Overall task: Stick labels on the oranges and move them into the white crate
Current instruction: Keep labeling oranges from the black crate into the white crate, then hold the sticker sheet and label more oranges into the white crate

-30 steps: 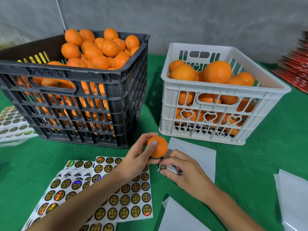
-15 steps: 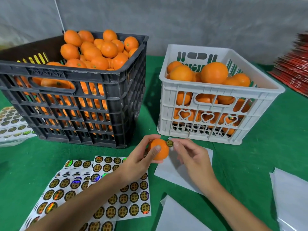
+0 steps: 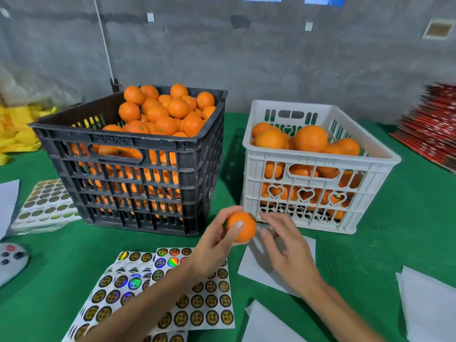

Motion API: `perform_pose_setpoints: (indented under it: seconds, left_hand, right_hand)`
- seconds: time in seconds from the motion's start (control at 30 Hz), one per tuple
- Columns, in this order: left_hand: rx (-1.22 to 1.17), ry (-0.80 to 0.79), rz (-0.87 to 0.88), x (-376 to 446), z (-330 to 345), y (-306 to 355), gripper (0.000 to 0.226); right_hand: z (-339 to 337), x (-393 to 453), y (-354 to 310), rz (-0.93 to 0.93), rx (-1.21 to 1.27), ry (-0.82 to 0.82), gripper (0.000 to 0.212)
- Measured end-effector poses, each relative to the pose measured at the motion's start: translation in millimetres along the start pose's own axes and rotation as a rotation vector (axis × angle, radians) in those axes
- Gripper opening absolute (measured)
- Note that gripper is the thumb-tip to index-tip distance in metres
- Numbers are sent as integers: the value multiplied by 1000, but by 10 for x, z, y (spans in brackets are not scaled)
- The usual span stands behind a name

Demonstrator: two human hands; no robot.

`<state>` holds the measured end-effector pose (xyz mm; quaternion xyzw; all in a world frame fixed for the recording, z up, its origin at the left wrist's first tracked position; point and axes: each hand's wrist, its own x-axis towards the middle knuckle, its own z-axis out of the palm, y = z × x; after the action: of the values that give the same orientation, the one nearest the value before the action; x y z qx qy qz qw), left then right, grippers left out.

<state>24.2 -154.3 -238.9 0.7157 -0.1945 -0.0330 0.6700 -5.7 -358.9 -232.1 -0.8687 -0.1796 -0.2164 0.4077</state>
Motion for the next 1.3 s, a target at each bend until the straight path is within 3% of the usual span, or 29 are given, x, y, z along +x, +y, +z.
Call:
perform_pose_setpoints:
  seconds: [0.17,0.33,0.53,0.6,0.67,0.73,0.87,0.93,1.03,1.17,1.3]
  left_hand:
    - [-51,55,134,188,-52,407,42]
    - [-36,174,278,534,-65,1103,41]
    - [249,283,476,1370,219,1978,57]
    - [475,256,447,1690,311,2093,71]
    - [596,166,308,1848,385,2098,82]
    - [665,119,251,1833,392,2009,76]
    - [648,207,555,1326,224,1690,40]
    - [608,190,620,978,97,1476,31]
    - [506,98,377,530,-2,1128,20]
    - [487,-153,50,140,-3,767,10]
    - [588,-497,-91,-138,122,555,36]
  right_hand:
    - [-153,247,-282,-260,-165,19,50]
    - [-481,726,-602,-355,-217,215,50]
    - [-843,1355,-854,-86,-155,405,56]
    - [-892,1419,-860,11,-101,438,58]
    - [-876,1369,-839,52,-76,445,58]
    - [-834,1263,-791,45,-48,431,57]
    - [-777,1003,-591,-30,23,398,31]
    - [-739,862,-505,-34,61,396,22]
    - [-594,640,-397,56,86,212,21]
    - [-360,369,-148,84,-116,-223,21]
    - [-250,137,155,146,-280,-489,61]
